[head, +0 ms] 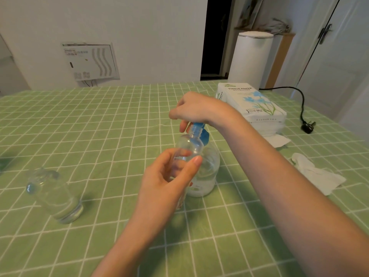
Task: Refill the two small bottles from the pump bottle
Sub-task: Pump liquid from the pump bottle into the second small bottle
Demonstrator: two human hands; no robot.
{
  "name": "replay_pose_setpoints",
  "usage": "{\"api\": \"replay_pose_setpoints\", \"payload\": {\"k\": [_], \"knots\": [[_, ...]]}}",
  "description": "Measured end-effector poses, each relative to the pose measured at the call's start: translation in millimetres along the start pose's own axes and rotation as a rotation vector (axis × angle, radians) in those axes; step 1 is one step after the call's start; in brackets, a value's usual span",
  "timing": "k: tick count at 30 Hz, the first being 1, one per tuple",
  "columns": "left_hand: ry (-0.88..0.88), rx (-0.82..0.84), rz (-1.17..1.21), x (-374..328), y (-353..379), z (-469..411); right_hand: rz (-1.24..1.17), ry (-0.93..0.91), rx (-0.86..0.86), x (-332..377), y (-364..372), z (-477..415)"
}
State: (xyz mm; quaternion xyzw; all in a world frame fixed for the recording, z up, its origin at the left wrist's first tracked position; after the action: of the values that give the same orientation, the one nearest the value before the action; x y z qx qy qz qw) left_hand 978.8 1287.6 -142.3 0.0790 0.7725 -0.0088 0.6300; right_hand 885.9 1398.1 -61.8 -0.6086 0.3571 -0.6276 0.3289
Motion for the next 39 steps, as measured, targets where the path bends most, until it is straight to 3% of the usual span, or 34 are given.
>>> {"api": "replay_pose_setpoints", "payload": {"k": [39], "knots": [[-0.024, 0.029, -0.015, 1.9, -0.9, 1.7, -0.002, 0.044, 0.063, -4.6, 8.0, 1.3]]}}
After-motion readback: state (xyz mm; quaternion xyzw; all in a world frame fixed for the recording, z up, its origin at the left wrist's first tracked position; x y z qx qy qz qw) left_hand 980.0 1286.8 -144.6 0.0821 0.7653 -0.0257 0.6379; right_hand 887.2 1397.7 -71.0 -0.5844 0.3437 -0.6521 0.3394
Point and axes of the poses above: each hand's wrist, its own z-axis away from the middle knuckle, its own y-axis out of the palm, x = y × z, the point moved 2 cm from there along -z, towards the middle knuckle, and after that the axes turned 7 degrees about -x, right-handed, at the moved point
